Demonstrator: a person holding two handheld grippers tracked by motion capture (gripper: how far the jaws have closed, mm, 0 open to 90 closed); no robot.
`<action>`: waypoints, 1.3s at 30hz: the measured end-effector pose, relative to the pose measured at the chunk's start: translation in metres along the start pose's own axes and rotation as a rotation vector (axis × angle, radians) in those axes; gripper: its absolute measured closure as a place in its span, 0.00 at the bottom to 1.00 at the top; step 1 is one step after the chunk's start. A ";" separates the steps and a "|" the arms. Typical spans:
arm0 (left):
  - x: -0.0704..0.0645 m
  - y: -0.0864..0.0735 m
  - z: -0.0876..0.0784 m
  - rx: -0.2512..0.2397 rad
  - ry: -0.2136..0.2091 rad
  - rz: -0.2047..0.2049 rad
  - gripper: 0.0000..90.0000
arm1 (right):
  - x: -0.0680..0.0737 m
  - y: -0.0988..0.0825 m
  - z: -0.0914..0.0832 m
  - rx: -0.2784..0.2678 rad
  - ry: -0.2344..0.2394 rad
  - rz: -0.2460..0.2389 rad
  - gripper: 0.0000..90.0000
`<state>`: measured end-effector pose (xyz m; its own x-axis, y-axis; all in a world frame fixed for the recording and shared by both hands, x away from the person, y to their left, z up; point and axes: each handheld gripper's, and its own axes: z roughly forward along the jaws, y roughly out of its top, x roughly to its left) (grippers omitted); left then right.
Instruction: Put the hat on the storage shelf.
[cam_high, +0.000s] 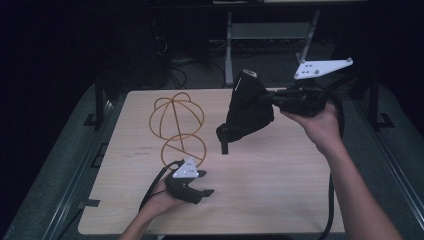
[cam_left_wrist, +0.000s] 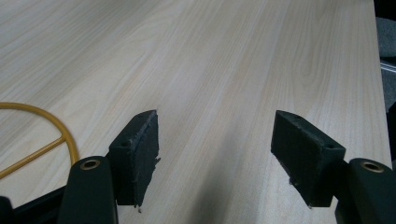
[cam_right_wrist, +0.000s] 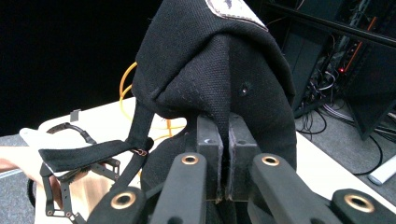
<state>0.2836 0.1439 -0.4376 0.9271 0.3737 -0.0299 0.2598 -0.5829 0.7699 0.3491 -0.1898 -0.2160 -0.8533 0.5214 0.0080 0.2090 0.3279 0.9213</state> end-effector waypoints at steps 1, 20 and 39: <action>0.000 0.000 0.000 0.001 0.002 0.002 0.35 | 0.000 0.000 0.000 0.000 0.000 0.000 0.96; 0.001 -0.001 0.001 -0.002 0.002 0.018 0.35 | 0.012 0.043 0.033 0.014 0.056 -0.060 0.96; 0.000 -0.002 0.002 0.000 0.003 0.031 0.35 | 0.024 0.080 0.081 0.090 0.136 -0.117 0.96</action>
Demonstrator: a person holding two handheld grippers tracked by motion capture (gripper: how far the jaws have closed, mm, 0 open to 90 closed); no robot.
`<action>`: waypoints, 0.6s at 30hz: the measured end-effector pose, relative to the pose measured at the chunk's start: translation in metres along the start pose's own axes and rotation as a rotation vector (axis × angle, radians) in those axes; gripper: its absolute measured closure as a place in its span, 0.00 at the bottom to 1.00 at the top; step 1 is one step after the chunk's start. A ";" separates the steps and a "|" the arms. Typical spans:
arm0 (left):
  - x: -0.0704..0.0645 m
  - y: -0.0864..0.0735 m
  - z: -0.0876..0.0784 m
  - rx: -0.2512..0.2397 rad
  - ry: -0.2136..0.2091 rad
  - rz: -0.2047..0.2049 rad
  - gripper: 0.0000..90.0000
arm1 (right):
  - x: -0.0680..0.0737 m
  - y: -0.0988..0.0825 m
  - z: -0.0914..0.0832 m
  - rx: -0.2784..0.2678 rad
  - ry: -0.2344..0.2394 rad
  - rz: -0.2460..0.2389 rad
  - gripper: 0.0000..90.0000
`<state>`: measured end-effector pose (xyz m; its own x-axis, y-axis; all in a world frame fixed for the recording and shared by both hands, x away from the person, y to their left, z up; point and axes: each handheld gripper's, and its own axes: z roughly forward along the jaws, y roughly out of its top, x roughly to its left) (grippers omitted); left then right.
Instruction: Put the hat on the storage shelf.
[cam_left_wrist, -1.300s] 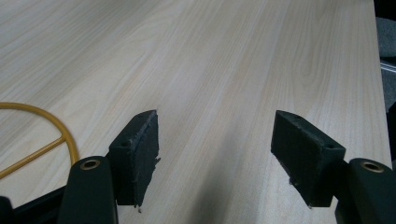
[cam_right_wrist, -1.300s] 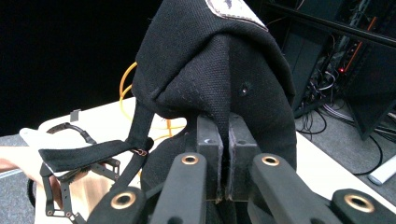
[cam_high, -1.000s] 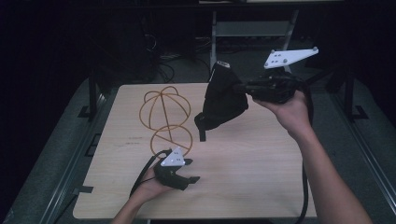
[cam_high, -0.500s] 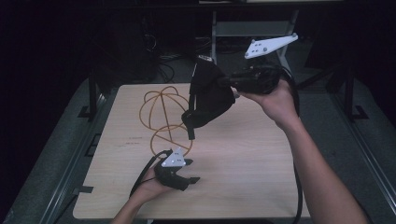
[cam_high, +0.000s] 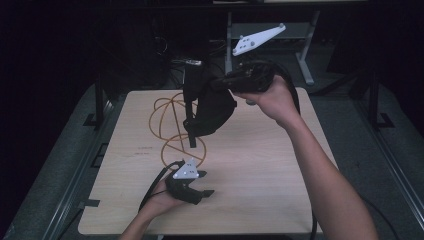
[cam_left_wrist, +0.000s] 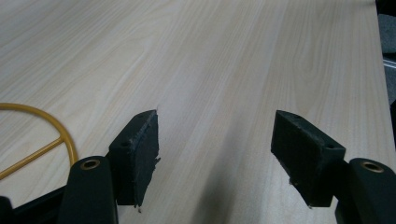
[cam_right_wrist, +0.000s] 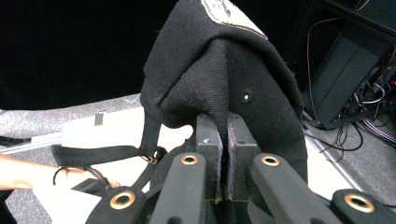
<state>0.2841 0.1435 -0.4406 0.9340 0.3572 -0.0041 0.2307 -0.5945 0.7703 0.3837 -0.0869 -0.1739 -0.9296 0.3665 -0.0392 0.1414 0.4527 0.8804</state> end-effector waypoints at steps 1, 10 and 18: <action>0.000 0.000 0.000 -0.003 -0.003 -0.002 0.35 | 0.000 0.002 0.002 0.002 0.007 0.006 0.96; -0.001 0.001 0.001 -0.012 -0.009 -0.010 0.35 | -0.004 0.011 0.025 -0.016 0.033 0.015 0.96; 0.001 0.001 -0.001 -0.027 -0.012 -0.023 0.36 | -0.003 0.026 0.041 -0.013 0.070 -0.006 0.96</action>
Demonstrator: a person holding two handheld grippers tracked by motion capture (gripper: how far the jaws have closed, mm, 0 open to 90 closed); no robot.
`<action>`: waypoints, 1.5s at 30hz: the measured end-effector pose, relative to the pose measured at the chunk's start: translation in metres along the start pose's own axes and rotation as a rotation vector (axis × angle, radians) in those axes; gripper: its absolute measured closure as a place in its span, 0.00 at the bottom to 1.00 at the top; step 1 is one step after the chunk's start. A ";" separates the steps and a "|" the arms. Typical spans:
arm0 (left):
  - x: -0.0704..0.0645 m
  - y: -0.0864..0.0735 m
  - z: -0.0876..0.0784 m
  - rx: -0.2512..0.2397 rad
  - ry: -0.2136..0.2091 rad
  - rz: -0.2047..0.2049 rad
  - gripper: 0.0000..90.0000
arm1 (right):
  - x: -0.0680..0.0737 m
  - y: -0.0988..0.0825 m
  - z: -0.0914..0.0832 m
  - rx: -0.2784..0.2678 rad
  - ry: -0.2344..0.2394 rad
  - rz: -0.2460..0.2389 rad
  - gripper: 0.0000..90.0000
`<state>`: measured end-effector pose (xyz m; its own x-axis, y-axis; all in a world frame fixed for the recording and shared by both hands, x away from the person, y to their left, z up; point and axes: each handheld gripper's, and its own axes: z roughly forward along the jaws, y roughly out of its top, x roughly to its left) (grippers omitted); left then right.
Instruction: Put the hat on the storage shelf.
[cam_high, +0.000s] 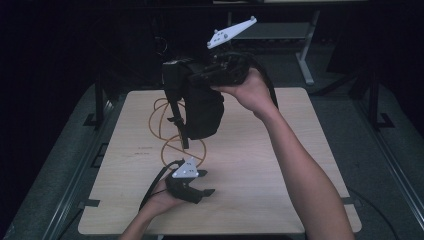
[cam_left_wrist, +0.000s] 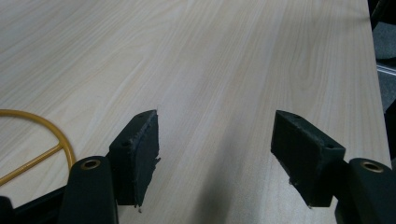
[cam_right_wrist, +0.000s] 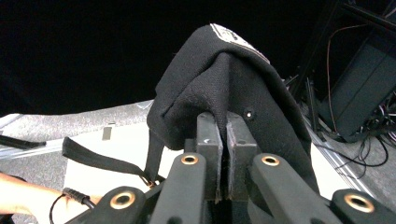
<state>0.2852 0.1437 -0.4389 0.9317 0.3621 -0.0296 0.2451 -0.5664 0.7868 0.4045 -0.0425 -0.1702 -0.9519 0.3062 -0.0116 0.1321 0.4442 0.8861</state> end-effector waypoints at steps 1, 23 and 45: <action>-0.001 0.000 0.000 -0.001 -0.003 -0.001 0.35 | 0.000 0.002 0.002 -0.001 0.003 -0.004 0.96; -0.005 0.003 0.006 0.017 -0.025 0.038 0.36 | -0.010 0.021 0.094 0.114 0.138 0.031 0.91; -0.005 0.002 0.004 0.010 -0.012 0.044 0.36 | -0.021 -0.018 0.089 0.131 0.124 0.139 0.43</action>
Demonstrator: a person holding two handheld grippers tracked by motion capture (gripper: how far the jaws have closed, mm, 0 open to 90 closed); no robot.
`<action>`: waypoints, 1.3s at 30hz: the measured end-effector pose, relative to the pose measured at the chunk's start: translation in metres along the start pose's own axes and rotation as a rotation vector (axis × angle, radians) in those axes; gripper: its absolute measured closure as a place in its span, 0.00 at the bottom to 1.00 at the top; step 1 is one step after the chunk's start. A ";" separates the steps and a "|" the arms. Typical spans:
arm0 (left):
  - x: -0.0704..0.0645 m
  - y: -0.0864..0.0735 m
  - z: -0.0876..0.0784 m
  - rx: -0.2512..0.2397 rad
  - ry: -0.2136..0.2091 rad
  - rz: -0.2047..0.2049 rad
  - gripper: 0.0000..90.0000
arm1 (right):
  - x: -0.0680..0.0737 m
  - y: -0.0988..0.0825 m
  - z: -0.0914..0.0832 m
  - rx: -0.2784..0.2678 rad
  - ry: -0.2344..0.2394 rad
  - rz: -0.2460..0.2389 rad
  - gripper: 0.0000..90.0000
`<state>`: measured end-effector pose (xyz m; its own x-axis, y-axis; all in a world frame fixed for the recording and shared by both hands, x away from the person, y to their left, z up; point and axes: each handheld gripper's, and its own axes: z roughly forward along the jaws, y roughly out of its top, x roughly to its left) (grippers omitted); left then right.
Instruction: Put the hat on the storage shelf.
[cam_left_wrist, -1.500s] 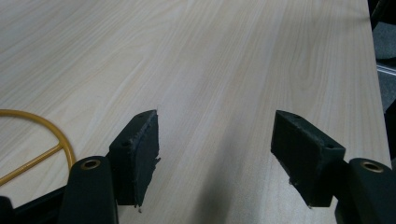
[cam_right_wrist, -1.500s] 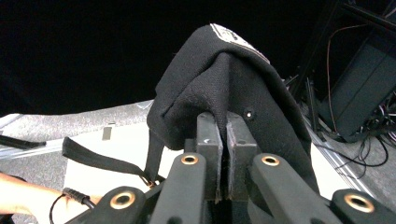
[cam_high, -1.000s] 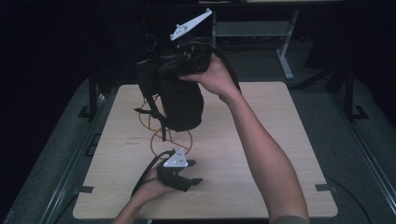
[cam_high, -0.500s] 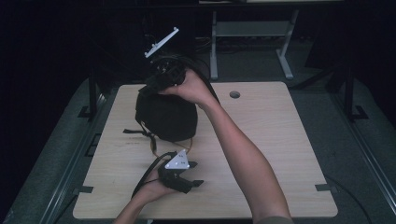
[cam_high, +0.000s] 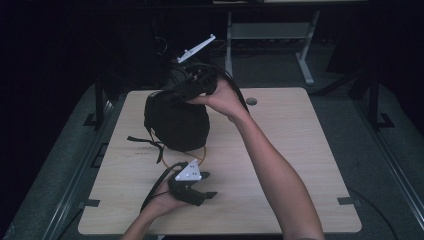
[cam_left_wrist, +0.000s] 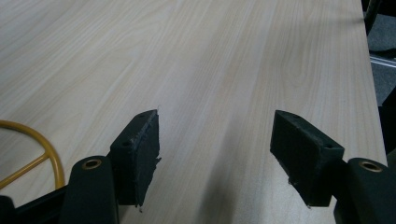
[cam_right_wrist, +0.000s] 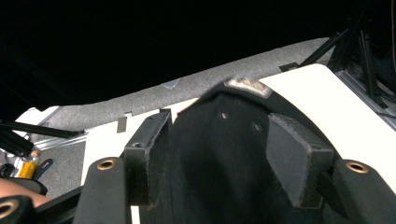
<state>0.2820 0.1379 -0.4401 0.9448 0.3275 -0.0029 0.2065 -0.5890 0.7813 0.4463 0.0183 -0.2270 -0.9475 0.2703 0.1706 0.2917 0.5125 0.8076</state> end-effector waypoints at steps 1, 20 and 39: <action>0.000 0.000 0.000 -0.001 0.000 -0.001 0.36 | 0.000 -0.003 -0.002 -0.003 0.001 0.013 0.43; -0.001 -0.003 -0.002 0.004 0.007 0.009 0.36 | -0.009 -0.043 -0.046 -0.032 -0.043 0.053 0.38; -0.002 -0.004 0.001 0.005 0.013 0.007 0.36 | -0.014 -0.083 -0.082 -0.035 -0.100 0.116 0.32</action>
<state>0.2795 0.1391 -0.4436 0.9429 0.3329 0.0113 0.2008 -0.5951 0.7782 0.4251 -0.0948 -0.2501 -0.8897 0.4064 0.2081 0.3916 0.4447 0.8056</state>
